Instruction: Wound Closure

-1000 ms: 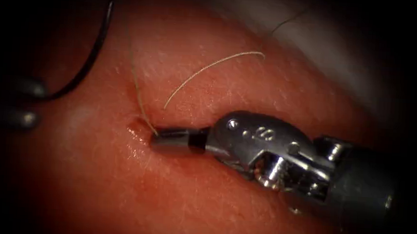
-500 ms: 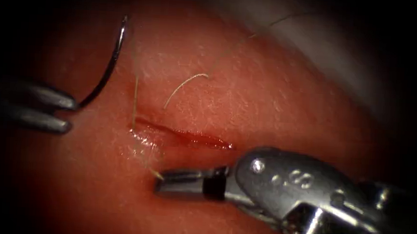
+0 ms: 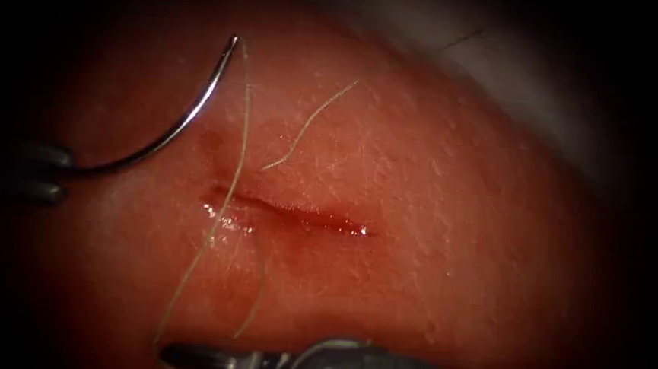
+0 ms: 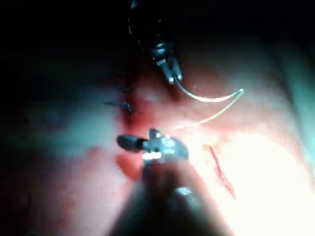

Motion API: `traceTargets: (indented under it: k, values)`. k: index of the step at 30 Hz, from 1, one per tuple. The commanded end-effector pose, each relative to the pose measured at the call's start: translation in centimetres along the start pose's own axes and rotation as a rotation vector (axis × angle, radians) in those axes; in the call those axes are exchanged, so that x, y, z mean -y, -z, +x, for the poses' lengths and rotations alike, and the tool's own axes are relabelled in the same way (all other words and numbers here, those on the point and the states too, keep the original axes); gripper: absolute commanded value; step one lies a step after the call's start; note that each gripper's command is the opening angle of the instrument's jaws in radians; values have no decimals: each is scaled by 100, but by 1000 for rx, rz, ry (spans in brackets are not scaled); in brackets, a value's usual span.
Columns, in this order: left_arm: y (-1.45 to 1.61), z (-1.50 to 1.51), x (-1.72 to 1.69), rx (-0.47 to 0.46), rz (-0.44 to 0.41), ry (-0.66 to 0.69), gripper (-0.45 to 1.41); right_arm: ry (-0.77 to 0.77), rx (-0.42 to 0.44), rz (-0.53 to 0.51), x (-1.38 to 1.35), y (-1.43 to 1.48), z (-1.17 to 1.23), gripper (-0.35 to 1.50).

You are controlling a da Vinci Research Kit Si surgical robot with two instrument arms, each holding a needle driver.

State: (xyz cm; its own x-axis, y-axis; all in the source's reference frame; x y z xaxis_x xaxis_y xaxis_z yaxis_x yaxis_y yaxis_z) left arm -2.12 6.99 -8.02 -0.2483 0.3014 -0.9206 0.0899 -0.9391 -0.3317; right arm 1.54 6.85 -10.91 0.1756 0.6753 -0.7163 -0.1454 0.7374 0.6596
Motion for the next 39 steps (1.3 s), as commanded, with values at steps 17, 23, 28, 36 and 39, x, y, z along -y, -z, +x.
traceTargets:
  k: [17, 23, 28, 36, 39]
  values:
    - [46, -11, 17, 16, 83, 21, -35, 141, -10, -68, -50, 42, -8, 113]
    - [49, -14, 17, 22, 105, 27, -35, 157, -12, -142, -69, 37, -27, 101]
    - [35, -20, 15, 19, 97, 27, -35, 207, -29, -182, -96, 32, -44, 103]
    - [31, -21, 15, 17, 93, 26, -35, 200, -58, -203, -114, 7, -69, 88]
    - [29, -22, 15, 15, 89, 31, -35, 180, -74, -200, -112, -4, -65, 83]
